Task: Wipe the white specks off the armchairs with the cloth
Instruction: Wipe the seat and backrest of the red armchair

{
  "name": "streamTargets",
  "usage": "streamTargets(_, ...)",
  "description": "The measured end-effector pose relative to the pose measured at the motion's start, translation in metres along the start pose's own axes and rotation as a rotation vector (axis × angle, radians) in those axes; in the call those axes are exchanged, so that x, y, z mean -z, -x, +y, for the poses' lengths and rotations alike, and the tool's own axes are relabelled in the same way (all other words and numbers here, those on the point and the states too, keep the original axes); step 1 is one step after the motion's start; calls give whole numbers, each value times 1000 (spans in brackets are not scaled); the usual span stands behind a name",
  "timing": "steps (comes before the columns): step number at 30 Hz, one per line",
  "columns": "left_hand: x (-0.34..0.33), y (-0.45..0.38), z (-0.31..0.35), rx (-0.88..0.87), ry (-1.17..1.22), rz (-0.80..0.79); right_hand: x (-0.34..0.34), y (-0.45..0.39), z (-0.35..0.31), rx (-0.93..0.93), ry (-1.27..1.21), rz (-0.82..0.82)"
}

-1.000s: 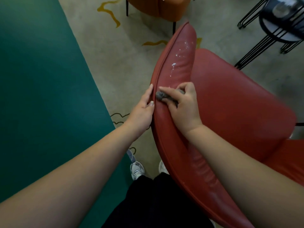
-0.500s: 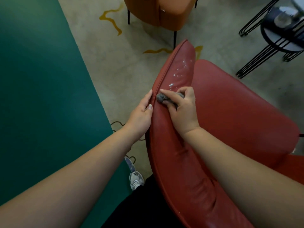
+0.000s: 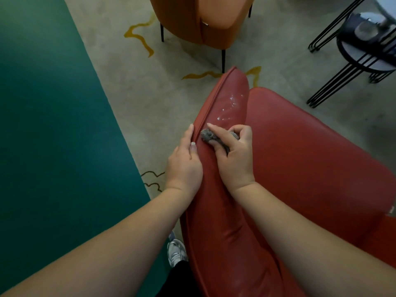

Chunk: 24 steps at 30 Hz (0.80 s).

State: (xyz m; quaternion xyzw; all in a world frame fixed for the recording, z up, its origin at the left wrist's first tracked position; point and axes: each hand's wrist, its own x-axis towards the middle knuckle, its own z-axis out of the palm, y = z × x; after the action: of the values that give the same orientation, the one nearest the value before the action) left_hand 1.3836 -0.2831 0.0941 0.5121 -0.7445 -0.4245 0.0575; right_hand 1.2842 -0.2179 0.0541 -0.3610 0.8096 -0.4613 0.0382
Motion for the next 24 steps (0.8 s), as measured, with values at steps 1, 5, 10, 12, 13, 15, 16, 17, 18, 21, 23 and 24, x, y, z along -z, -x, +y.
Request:
streamTargets(1, -1, -1, -2, -10, -13, -2, 2, 4, 0, 7, -8, -1)
streamTargets(5, -5, -7, -5, -46, -67, -34, 6, 17, 1, 47, -35, -29)
streamTargets(10, -8, -7, -7, -72, -190, -1, -5, -17, 9, 13, -2, 41)
streamTargets(12, -9, -6, -6, -66, -204, 10, -5, -14, 8, -3, -21, 60)
streamTargets(13, -9, -6, -7, -66, -206, 15, -4, -7, 7, -5, -31, 57)
streamTargets(15, -10, -5, -8, -73, -207, 29, 0, 8, 3, 2, -61, 28)
streamTargets(16, -10, -5, -8, -79, -204, 37, 2, 11, 3, 14, -71, 8)
streamTargets(17, -11, -5, -9, -84, -200, 44, 2, 10, 4, 25, -70, -6)
streamTargets(18, -11, -5, -9, -90, -199, 49, 1, 3, 6, 34, -58, -10)
streamTargets(21, -12, -5, -8, -101, -207, 57, -5, -23, 12, 37, -16, 28)
streamTargets(23, -12, -5, -8, -98, -204, 54, -8, -25, 10, 14, -31, 56)
streamTargets(24, -12, -5, -8, -98, -200, 54, -7, -19, 8, 12, -38, 59)
